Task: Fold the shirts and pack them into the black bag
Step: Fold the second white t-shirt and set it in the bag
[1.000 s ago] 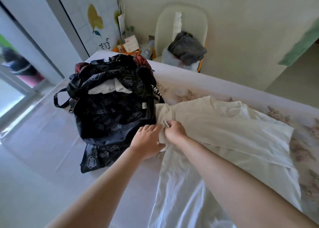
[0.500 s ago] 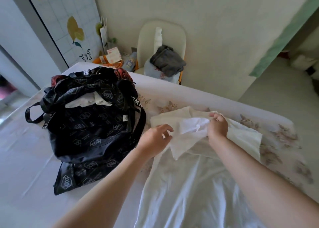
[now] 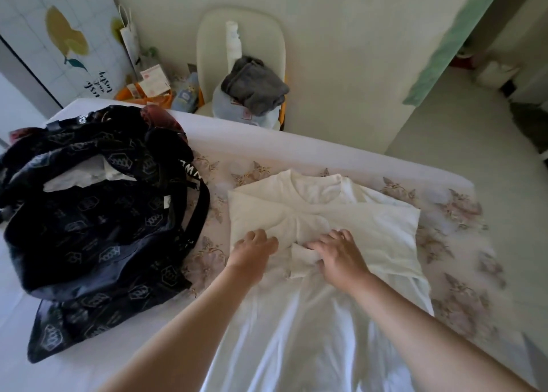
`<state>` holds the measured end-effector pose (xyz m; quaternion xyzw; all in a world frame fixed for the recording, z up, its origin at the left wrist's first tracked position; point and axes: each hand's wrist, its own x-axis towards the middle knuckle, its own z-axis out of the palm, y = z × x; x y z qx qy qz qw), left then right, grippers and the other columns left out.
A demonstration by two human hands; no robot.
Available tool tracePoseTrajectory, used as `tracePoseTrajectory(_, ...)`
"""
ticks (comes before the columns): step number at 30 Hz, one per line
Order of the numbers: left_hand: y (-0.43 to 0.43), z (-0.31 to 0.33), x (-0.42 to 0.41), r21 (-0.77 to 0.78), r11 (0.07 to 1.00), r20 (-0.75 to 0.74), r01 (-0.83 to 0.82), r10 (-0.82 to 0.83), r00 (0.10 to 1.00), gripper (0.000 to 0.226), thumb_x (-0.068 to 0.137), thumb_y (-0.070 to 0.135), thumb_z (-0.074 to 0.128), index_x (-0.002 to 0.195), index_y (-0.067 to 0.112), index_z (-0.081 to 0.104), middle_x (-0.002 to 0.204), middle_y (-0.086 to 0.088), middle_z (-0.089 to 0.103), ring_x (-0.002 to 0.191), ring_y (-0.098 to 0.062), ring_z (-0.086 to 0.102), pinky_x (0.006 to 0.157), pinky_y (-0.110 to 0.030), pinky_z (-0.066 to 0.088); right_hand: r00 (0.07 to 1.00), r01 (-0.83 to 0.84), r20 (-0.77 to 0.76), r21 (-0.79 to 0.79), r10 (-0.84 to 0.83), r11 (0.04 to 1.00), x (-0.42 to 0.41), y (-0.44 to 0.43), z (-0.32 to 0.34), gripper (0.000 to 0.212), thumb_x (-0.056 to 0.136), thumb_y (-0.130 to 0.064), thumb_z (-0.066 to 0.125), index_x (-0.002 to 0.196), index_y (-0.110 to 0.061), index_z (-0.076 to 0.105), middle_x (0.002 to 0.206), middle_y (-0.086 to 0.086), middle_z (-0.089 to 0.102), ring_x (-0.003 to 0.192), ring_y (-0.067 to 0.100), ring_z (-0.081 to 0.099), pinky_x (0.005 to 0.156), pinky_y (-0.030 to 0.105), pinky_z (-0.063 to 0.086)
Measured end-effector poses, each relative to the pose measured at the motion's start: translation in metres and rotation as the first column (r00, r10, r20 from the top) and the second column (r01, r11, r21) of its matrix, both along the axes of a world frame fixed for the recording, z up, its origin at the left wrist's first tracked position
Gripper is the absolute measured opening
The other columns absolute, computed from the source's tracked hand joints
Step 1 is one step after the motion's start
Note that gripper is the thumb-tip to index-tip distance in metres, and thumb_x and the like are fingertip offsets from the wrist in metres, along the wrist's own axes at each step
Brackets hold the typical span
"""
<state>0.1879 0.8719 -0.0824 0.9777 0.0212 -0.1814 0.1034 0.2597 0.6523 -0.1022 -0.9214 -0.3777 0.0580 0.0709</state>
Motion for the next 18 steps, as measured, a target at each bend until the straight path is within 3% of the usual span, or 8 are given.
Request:
tracePoseTrajectory(2,0.007,0.001,0.002,-0.086,0.995,-0.027,-0.048,0.045,0.999,0.041,0.079,-0.007,0.051,0.11,0.02,0.051,0.114,-0.006,0.047,0.105,-0.027,0.049,0.079,-0.031,0.041,1.0,-0.019,0.009,0.08,0.018,0.997,0.011,-0.005,0.006,0.019,0.058,-0.02,0.059,0.074,-0.028,0.066,0.073,-0.008,0.061,0.075,0.027,0.061,0.07,0.033,0.029)
tracePoseTrajectory(5,0.024,0.003,0.003,-0.177,0.972,0.069,-0.151,0.165,0.984,0.036,0.071,-0.007,0.046,0.091,0.023,0.046,0.094,0.0,0.053,0.089,-0.025,0.051,0.059,-0.03,0.03,0.995,-0.095,0.048,0.09,0.091,0.991,0.04,-0.036,0.024,0.016,0.056,-0.015,0.067,0.066,-0.028,0.066,0.078,-0.01,0.062,0.077,0.023,0.058,0.072,0.033,0.035)
tracePoseTrajectory(7,0.034,0.006,0.001,-0.139,0.983,0.069,-0.117,0.128,0.989,0.036,0.072,-0.005,0.047,0.092,0.025,0.049,0.094,0.003,0.055,0.088,-0.023,0.053,0.061,-0.03,0.034,0.994,-0.096,0.051,0.027,0.094,0.995,0.061,-0.066,0.036,0.03,0.055,-0.004,0.077,0.068,-0.03,0.071,0.092,-0.011,0.068,0.088,0.023,0.057,0.08,0.035,0.036)
tracePoseTrajectory(10,0.033,0.011,-0.003,-0.03,0.999,-0.198,0.011,-0.017,0.98,0.032,0.077,0.01,0.051,0.1,0.028,0.063,0.106,0.007,0.06,0.099,-0.021,0.058,0.079,-0.031,0.049,0.997,-0.048,-0.071,-0.276,0.029,0.96,0.077,-0.102,0.055,0.046,0.072,0.001,0.066,0.076,-0.045,0.067,0.122,-0.013,0.065,0.113,0.021,0.05,0.099,0.036,0.034)
tracePoseTrajectory(12,0.022,0.013,0.001,0.062,0.996,-0.306,0.067,-0.044,0.951,0.025,0.076,0.026,0.046,0.091,0.023,0.066,0.1,0.004,0.065,0.095,-0.023,0.061,0.079,-0.031,0.05,0.976,0.01,-0.196,-0.371,-0.089,0.929,0.077,-0.118,0.058,0.047,0.076,0.004,0.058,0.057,-0.04,0.062,0.123,-0.018,0.062,0.116,0.016,0.05,0.104,0.033,0.034)
tracePoseTrajectory(13,0.017,0.013,0.005,0.085,0.995,-0.302,0.048,-0.02,0.953,0.027,0.078,0.034,0.044,0.087,0.02,0.065,0.098,0.001,0.066,0.094,-0.024,0.061,0.076,-0.03,0.049,0.951,0.1,-0.246,-0.33,-0.188,0.939,0.075,-0.122,0.056,0.049,0.075,0.006,0.053,0.053,-0.037,0.061,0.119,-0.015,0.065,0.113,0.016,0.054,0.102,0.033,0.038)
tracePoseTrajectory(15,0.01,0.011,0.017,0.069,0.998,-0.185,0.007,0.006,0.983,0.041,0.088,0.043,0.038,0.09,0.016,0.068,0.1,-0.003,0.066,0.097,-0.025,0.061,0.077,-0.031,0.049,0.908,0.307,-0.255,-0.134,-0.333,0.942,0.073,-0.126,0.045,0.052,0.076,0.01,0.047,0.061,-0.037,0.064,0.112,-0.007,0.068,0.107,0.021,0.062,0.092,0.035,0.048)
tracePoseTrajectory(18,0.007,0.002,0.042,-0.006,0.999,0.123,0.049,-0.048,0.991,0.034,0.1,0.029,0.037,0.108,0.016,0.068,0.113,-0.003,0.061,0.111,-0.025,0.055,0.089,-0.035,0.046,0.887,0.438,-0.162,-0.01,-0.433,0.899,0.067,-0.114,0.03,0.032,0.09,-0.007,0.054,0.112,-0.025,0.068,0.124,0.001,0.064,0.115,0.028,0.059,0.091,0.042,0.05)
